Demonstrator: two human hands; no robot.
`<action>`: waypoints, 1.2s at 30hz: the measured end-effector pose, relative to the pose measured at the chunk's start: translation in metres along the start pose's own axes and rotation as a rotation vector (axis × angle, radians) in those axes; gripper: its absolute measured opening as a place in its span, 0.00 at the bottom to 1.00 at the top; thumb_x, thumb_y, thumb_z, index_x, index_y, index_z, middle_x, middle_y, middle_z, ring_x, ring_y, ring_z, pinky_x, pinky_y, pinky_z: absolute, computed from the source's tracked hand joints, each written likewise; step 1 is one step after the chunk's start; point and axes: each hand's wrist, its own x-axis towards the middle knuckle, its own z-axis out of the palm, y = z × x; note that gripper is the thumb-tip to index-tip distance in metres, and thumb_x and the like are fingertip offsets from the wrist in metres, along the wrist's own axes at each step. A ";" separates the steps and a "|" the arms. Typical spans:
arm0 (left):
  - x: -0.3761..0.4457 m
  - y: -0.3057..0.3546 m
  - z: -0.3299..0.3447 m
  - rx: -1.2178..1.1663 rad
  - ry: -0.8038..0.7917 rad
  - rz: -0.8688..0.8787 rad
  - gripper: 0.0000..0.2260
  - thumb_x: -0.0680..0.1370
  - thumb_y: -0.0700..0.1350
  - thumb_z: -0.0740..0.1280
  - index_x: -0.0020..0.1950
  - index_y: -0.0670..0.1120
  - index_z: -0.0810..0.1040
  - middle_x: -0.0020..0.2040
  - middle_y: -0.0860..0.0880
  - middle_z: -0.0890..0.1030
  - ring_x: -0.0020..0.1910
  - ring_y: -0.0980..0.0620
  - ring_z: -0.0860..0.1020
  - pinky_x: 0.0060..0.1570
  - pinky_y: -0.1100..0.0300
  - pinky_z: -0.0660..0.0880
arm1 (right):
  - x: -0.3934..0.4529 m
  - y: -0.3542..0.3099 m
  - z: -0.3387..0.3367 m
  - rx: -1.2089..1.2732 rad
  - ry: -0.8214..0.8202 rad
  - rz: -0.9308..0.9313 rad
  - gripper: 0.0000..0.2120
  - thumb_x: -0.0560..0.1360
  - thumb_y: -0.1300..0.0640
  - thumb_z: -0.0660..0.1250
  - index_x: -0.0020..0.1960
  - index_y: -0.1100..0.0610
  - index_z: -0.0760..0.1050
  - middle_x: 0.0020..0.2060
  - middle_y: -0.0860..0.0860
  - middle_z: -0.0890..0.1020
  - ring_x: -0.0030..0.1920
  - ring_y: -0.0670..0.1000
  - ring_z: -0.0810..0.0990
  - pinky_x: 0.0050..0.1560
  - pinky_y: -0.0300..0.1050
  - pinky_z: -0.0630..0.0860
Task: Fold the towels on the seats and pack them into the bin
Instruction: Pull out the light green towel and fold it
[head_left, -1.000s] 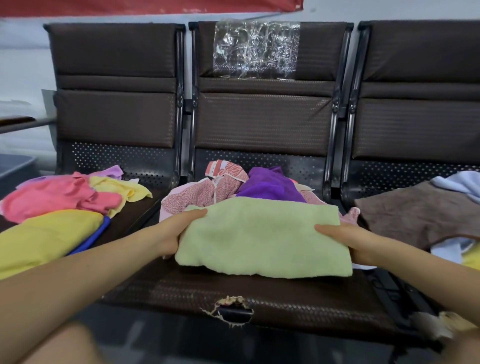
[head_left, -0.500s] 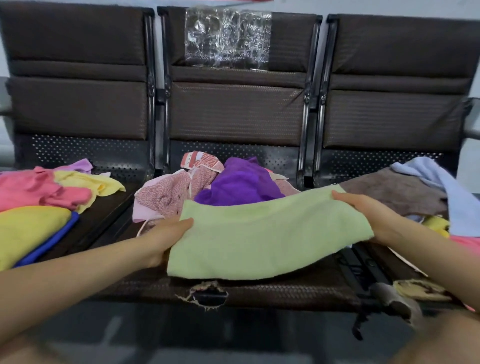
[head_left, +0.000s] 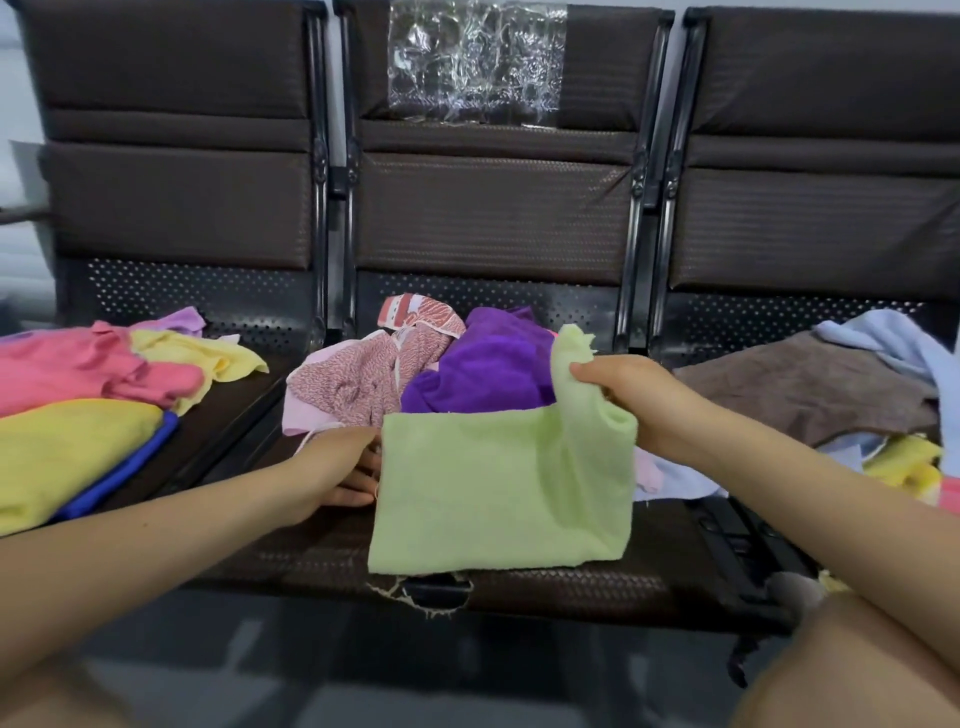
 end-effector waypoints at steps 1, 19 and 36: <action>0.000 0.000 -0.003 0.010 0.002 -0.002 0.08 0.80 0.48 0.59 0.50 0.47 0.76 0.37 0.48 0.79 0.30 0.51 0.76 0.25 0.64 0.74 | 0.002 -0.001 0.012 -0.041 -0.027 -0.027 0.09 0.79 0.62 0.63 0.39 0.59 0.73 0.31 0.54 0.75 0.31 0.49 0.75 0.34 0.41 0.72; -0.003 0.005 -0.018 0.125 -0.037 0.123 0.09 0.81 0.45 0.60 0.55 0.41 0.76 0.38 0.45 0.78 0.30 0.51 0.75 0.30 0.62 0.77 | 0.051 0.004 0.066 -0.099 -0.160 -0.131 0.09 0.79 0.61 0.61 0.54 0.62 0.79 0.33 0.54 0.78 0.28 0.48 0.73 0.28 0.35 0.72; 0.007 0.009 0.024 0.207 0.015 0.199 0.08 0.78 0.42 0.61 0.46 0.45 0.79 0.51 0.45 0.82 0.49 0.47 0.78 0.46 0.57 0.73 | 0.053 0.048 -0.004 -0.720 -0.257 -0.230 0.09 0.77 0.57 0.68 0.56 0.56 0.74 0.37 0.52 0.80 0.36 0.51 0.80 0.36 0.40 0.78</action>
